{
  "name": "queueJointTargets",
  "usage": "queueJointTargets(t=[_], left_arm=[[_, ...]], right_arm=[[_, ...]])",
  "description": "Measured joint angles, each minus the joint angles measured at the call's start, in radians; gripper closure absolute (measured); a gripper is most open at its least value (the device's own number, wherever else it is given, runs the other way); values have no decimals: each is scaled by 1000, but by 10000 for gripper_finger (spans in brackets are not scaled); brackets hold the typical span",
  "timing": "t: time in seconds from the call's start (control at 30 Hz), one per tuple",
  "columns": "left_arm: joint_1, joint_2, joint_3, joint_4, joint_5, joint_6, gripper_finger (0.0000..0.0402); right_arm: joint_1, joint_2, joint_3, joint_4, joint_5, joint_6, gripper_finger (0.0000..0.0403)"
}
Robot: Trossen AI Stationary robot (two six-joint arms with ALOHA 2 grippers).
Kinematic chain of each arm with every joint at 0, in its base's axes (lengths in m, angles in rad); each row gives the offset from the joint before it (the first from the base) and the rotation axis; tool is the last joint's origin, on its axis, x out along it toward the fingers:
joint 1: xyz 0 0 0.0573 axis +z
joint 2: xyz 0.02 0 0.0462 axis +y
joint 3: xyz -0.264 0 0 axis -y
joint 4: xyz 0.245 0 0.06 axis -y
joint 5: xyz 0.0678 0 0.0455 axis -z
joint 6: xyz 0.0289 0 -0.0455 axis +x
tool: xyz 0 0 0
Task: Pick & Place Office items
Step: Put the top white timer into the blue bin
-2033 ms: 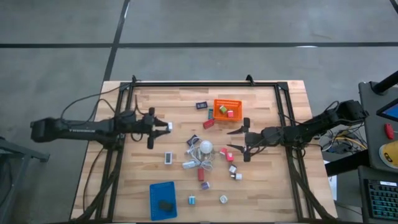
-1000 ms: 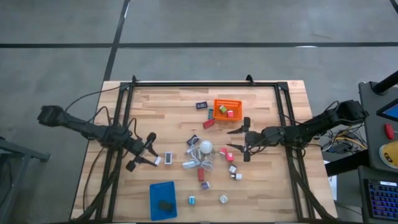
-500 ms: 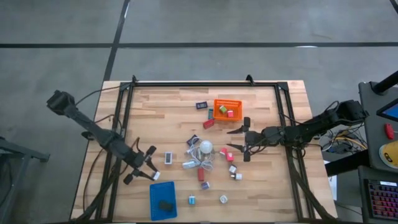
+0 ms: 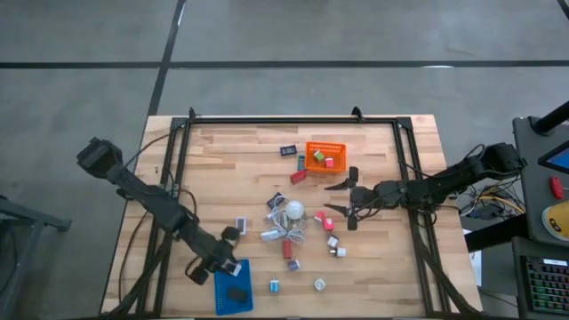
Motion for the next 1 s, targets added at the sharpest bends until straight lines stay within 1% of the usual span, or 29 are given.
queueJointTargets(t=[0.2, 0.3, 0.43, 0.67, 1.0], left_arm=[[-19, 121, 127, -106, 26, 19, 270], [-19, 177, 158, -146, 27, 20, 270], [-19, 234, 177, -148, 45, 23, 270], [-21, 262, 179, -143, 84, -3, 270], [-21, 286, 178, -106, 113, -19, 270]], right_arm=[[0, 0, 0, -8, 1, 16, 175], [0, 0, 0, -15, 1, 20, 175], [0, 0, 0, -19, 1, 27, 175], [0, 0, 0, -22, 1, 35, 175], [0, 0, 0, -24, 0, 38, 175]])
